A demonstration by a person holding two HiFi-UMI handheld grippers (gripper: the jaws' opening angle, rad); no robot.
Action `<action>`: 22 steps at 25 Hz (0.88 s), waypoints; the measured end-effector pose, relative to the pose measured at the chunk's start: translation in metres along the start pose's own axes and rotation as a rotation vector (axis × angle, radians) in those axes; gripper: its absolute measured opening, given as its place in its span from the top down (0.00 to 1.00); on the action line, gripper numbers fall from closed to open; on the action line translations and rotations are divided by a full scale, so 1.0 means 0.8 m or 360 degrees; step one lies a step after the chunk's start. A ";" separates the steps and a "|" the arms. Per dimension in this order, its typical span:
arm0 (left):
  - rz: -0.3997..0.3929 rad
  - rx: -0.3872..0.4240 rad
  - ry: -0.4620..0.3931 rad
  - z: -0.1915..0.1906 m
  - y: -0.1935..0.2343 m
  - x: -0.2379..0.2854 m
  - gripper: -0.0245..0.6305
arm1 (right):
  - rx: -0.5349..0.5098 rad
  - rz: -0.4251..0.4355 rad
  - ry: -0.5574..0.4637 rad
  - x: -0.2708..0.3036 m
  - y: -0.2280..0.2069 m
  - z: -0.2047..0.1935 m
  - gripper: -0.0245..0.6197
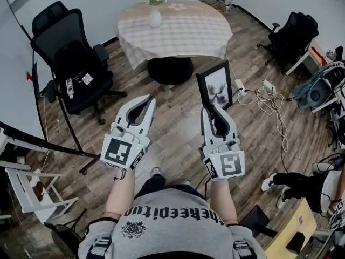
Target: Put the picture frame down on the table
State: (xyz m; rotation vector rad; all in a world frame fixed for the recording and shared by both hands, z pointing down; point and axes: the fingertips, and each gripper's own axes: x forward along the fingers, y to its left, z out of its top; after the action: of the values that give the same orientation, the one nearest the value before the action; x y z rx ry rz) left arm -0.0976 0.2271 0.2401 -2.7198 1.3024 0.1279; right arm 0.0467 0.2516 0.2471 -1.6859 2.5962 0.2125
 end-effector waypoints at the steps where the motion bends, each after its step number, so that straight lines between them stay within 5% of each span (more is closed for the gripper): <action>1: -0.0002 0.0001 -0.0002 0.001 -0.001 0.001 0.94 | -0.0001 0.0000 0.0000 0.000 -0.001 0.000 0.85; 22: -0.0062 0.0014 -0.0050 0.006 0.032 0.003 0.94 | 0.0007 -0.0025 -0.0026 0.030 0.023 0.003 0.85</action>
State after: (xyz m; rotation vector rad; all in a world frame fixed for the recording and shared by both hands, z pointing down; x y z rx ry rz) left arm -0.1162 0.2105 0.2333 -2.7225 1.2382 0.1598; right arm 0.0200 0.2373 0.2440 -1.6949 2.5693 0.2191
